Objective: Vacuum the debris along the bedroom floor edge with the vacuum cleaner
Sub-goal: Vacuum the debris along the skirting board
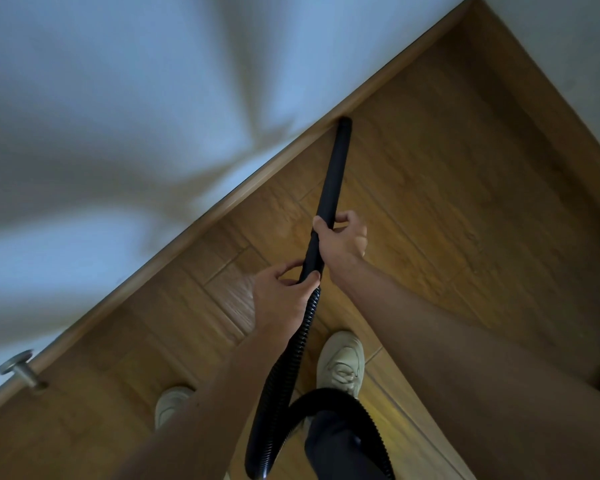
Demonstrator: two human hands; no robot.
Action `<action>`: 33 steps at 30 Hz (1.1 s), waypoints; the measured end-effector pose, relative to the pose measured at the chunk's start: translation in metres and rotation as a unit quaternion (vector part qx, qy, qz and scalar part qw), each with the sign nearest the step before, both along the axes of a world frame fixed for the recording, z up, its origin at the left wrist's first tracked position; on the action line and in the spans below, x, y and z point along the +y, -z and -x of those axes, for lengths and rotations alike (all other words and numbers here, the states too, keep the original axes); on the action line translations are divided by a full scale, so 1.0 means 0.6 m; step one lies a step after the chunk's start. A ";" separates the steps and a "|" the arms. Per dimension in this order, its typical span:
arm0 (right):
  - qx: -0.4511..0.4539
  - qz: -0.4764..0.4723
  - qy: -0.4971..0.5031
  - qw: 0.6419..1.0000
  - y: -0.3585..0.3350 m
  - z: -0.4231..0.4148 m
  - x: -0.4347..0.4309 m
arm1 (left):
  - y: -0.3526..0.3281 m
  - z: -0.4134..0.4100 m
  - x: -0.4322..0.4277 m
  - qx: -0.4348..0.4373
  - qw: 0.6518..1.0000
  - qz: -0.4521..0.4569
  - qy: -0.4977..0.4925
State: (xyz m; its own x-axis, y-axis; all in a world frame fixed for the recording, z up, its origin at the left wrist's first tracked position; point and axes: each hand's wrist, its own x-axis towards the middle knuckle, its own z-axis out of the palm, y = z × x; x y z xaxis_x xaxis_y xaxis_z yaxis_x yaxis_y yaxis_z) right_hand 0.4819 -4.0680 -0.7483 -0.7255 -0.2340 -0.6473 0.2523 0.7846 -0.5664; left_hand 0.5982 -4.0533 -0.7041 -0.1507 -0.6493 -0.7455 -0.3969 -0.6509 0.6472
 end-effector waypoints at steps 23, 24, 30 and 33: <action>-0.006 -0.060 0.052 0.997 -0.024 -0.107 0.078 | -0.029 -0.114 0.049 0.003 0.995 -0.050 0.092; -0.007 -0.058 0.040 0.997 -0.024 -0.114 0.071 | -0.032 -0.121 0.044 0.004 0.995 -0.055 0.080; -0.003 -0.041 -0.022 0.999 -0.024 -0.151 0.038 | -0.038 -0.152 0.028 -0.009 0.997 -0.072 0.032; 0.000 -0.031 -0.040 0.999 -0.023 -0.158 0.038 | -0.038 -0.156 0.033 -0.013 0.997 -0.077 0.017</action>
